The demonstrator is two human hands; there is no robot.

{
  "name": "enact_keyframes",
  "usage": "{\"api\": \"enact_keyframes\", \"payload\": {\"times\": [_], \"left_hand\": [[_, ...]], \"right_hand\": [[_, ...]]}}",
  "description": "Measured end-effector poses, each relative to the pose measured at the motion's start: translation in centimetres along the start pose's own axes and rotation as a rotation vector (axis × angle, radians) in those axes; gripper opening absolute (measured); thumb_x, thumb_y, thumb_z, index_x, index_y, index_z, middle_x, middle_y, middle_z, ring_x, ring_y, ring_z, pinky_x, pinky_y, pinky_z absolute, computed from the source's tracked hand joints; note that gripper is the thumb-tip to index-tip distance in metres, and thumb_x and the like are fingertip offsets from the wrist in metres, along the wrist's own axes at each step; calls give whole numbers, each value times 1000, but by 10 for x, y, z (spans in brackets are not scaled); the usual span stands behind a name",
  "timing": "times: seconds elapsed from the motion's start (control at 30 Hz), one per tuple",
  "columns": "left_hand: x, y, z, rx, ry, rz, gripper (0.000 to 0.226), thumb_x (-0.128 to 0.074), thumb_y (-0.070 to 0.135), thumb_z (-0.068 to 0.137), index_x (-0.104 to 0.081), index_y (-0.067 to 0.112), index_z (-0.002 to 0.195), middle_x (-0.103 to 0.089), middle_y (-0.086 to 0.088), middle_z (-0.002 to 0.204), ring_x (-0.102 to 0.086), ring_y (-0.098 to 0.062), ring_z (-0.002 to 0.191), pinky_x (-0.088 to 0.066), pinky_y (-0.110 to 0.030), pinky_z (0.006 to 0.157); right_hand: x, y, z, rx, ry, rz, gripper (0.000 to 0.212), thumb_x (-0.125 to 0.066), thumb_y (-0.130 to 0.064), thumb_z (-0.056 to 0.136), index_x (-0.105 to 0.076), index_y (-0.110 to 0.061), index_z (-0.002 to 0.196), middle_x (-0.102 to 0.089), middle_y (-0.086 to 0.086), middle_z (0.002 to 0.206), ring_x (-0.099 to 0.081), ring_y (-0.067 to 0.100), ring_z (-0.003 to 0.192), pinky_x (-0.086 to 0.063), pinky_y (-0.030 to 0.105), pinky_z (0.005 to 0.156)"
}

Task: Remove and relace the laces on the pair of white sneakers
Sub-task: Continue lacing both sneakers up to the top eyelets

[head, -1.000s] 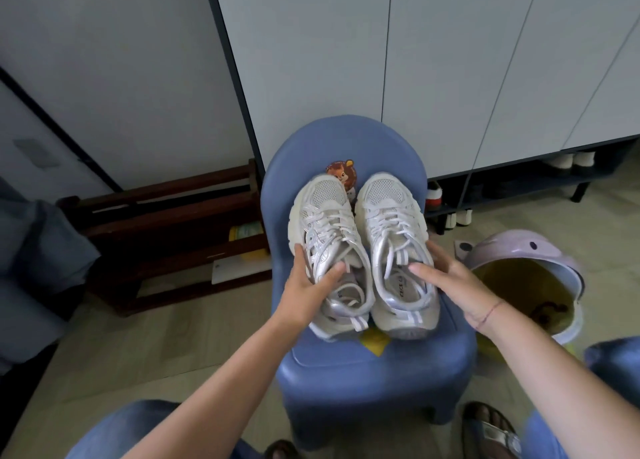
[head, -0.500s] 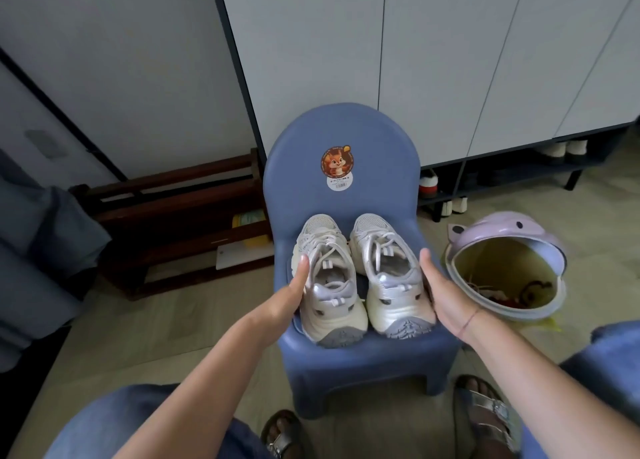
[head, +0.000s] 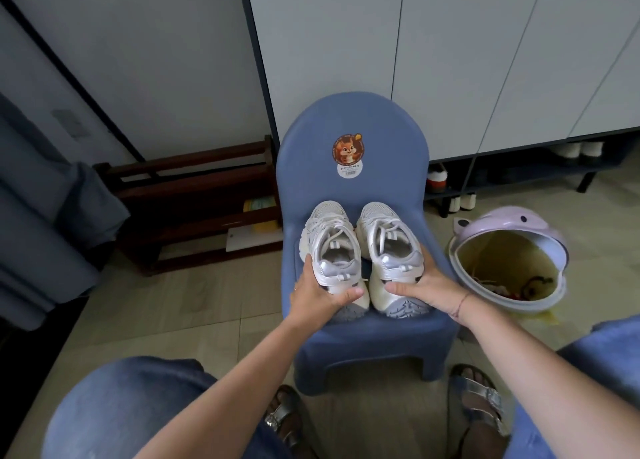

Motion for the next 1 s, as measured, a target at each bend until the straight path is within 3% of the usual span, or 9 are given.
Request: {"api": "enact_keyframes", "payload": {"times": [0.07,0.2,0.27,0.43,0.53,0.7,0.8,0.9,1.0], "left_hand": [[-1,2,-1,18,17,-17,88,-84,71,46,-43,48,120,-63,24,116,-59,-7,116,-48,-42,101],[10,16,-13,14,34,-57,68,-88,42,65,-50,36,121,-66,21,110,-62,3,103,-46,-6,74],[24,27,-23,5,47,-73,64,-87,38,68,-52,35,122,-67,20,109,-63,4,101,-44,-6,69],[87,64,-48,-89,123,-119,65,-88,38,61,-55,34,117,-70,16,106,-65,5,96,-49,-14,77],[133,87,-62,-147,198,-144,57,-89,22,69,-57,33,115,-71,17,102,-65,7,93,-46,-6,71],[202,111,-69,-234,316,-144,59,-87,26,69,-56,37,118,-71,18,107,-65,5,97,-50,-10,77],[240,110,-49,-218,360,-138,53,-83,22,77,-54,38,118,-70,18,106,-63,10,94,-47,-9,74],[273,105,-11,-205,360,-137,56,-83,27,78,-53,36,124,-69,20,110,-63,8,99,-48,-17,82],[298,92,34,-171,372,-165,54,-82,26,78,-52,38,122,-68,18,111,-63,7,99,-46,-14,79]], "right_hand": [[-1,-4,-3,11,44,-11,80,-83,-16,70,-30,-36,127,-46,-14,120,-43,3,111,-31,18,93],[-5,-12,-12,33,149,6,78,-84,-16,68,-36,-39,125,-52,-14,118,-50,8,111,-37,23,89],[-12,-23,-19,37,169,39,78,-84,-18,68,-37,-38,127,-53,-14,117,-51,6,105,-39,20,85],[-34,-77,-32,171,129,158,73,-81,-10,71,-39,-39,122,-54,-24,109,-53,-8,96,-43,5,64],[-51,-122,-30,287,65,222,69,-80,-2,70,-46,-30,123,-60,-13,115,-59,-4,100,-46,6,70],[-85,-194,-6,444,-34,210,74,-84,-5,65,-48,-21,128,-64,-5,118,-61,3,105,-46,10,80],[-105,-227,28,468,-74,200,73,-85,-10,66,-49,-24,127,-65,-6,117,-62,7,106,-49,16,82],[-125,-249,74,465,-79,184,72,-84,-12,65,-49,-24,127,-65,-6,117,-62,6,105,-49,17,85],[-141,-259,126,421,-54,205,66,-83,-10,67,-52,-21,124,-67,-3,112,-64,8,101,-51,17,78]]}}
Point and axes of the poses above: each hand's wrist, its own z-axis towards the middle knuckle, its own x-axis out of the back of the hand, y = z × x, the point moved 7 cm from there along z, towards the middle knuckle
